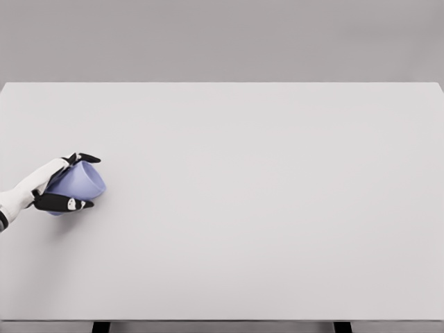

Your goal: Flip the cup with left arm and place it on the table

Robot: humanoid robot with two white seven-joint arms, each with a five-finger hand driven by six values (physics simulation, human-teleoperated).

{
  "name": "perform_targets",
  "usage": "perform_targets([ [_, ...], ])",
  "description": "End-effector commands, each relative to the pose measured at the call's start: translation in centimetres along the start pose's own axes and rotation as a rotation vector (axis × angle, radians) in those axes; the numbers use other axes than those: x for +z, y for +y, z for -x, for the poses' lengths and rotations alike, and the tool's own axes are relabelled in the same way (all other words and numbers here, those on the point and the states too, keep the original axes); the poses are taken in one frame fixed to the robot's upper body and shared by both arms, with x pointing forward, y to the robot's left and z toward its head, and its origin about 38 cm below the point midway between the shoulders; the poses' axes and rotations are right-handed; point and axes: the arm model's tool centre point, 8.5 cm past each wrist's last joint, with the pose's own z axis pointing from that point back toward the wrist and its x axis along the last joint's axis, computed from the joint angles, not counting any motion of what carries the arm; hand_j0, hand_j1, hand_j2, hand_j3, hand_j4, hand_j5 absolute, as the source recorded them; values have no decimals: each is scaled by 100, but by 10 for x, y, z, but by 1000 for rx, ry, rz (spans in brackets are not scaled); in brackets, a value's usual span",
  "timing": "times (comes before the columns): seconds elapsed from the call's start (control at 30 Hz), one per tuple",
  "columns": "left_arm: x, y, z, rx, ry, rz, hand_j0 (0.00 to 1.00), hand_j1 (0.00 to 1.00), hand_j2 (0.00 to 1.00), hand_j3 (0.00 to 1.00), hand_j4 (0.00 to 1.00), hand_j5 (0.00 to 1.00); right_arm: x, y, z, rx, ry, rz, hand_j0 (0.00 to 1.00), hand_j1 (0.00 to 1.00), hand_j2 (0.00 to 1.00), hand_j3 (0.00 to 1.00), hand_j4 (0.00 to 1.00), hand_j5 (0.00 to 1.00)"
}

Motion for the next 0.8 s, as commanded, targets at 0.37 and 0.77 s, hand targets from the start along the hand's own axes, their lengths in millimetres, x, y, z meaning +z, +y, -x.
perform_targets([
  [0.37, 4, 0, -1, 285, -413, 305, 60, 60, 60, 60, 60, 60, 0, 0, 0, 0, 0, 1, 100, 100, 100, 100, 100, 100],
  [0.77, -64, 5, 5, 668, -598, 67, 63, 63, 63, 63, 63, 63, 0, 0, 0, 0, 0, 1, 100, 100, 100, 100, 100, 100],
])
